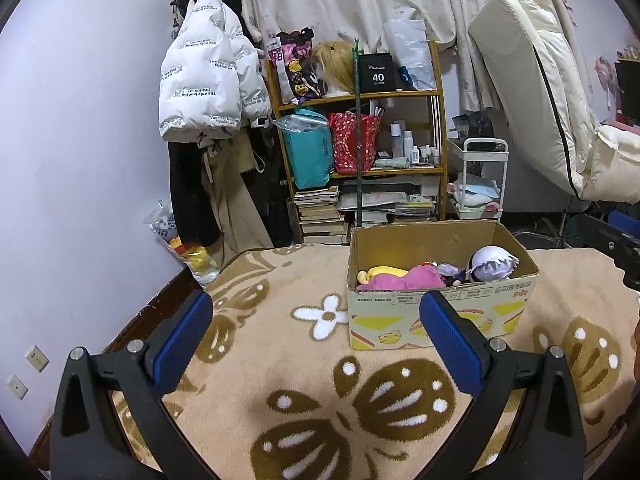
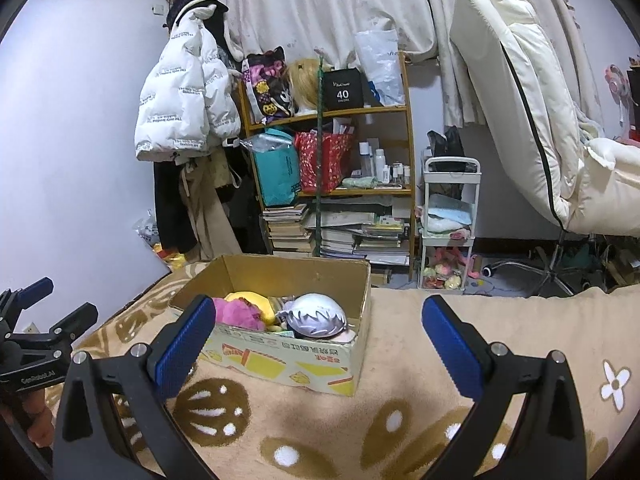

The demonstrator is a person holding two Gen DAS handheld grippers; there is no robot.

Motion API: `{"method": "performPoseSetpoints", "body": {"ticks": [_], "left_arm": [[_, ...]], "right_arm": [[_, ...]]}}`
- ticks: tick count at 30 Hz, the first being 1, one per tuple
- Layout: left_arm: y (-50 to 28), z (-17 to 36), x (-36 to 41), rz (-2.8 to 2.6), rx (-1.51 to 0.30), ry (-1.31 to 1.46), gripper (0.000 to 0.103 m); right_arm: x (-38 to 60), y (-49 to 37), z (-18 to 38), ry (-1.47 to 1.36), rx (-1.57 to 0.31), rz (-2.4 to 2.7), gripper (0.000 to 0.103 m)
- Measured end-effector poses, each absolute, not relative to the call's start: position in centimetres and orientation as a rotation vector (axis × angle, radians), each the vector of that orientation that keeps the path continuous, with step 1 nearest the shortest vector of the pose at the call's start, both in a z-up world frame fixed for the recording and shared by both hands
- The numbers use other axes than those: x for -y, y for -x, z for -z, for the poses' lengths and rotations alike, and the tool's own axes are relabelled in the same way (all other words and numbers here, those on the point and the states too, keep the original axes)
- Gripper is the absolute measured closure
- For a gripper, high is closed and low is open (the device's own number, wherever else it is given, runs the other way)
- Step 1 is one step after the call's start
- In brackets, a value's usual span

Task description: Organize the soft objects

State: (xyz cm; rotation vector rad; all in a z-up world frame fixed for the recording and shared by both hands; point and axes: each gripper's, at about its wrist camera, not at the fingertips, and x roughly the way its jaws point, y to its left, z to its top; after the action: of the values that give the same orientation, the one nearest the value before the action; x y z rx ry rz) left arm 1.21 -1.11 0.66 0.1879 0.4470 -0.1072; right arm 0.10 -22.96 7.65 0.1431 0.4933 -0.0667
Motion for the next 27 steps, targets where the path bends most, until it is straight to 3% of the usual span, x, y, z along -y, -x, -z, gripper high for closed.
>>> {"method": "performPoseSetpoints", "body": {"ticks": [27], "left_arm": [[-1.5,-0.1,1.6,0.122,-0.438,-0.171,0.001]], "right_arm": [[23.2,-0.8,-6.2,-0.129,-0.511,0.081,0.0]]}}
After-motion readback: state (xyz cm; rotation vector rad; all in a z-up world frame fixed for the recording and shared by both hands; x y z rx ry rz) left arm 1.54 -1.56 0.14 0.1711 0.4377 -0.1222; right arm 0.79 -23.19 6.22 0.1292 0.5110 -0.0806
